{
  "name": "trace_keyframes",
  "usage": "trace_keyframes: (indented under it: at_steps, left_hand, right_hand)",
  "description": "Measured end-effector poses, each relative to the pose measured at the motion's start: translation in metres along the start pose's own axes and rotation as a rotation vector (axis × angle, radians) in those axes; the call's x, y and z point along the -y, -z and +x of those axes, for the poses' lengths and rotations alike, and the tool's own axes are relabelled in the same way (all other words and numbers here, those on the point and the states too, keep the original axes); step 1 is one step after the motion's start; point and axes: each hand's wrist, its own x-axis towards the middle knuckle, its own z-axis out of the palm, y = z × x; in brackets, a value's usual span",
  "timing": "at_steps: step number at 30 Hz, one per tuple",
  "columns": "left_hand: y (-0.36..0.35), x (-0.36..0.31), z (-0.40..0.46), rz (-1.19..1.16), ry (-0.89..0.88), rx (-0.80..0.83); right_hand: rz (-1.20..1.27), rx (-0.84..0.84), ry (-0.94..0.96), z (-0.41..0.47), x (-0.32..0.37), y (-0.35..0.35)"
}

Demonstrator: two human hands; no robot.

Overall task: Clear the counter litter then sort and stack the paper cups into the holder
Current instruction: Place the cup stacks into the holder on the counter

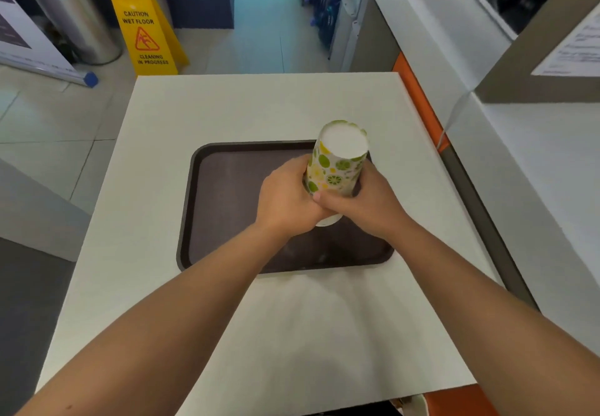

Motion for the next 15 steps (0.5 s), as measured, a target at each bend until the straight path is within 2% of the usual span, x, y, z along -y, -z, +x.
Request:
trace_keyframes:
  at_steps: [8,15]
  left_hand:
    - [-0.046,-0.082,0.037,0.085,-0.148,0.116]
    - [-0.124,-0.204,0.076,-0.13,-0.427,0.341]
  right_hand:
    - [-0.05,-0.294,-0.053,-0.016,0.004,0.09]
    - [-0.064,-0.618,-0.074,-0.045,0.0,0.223]
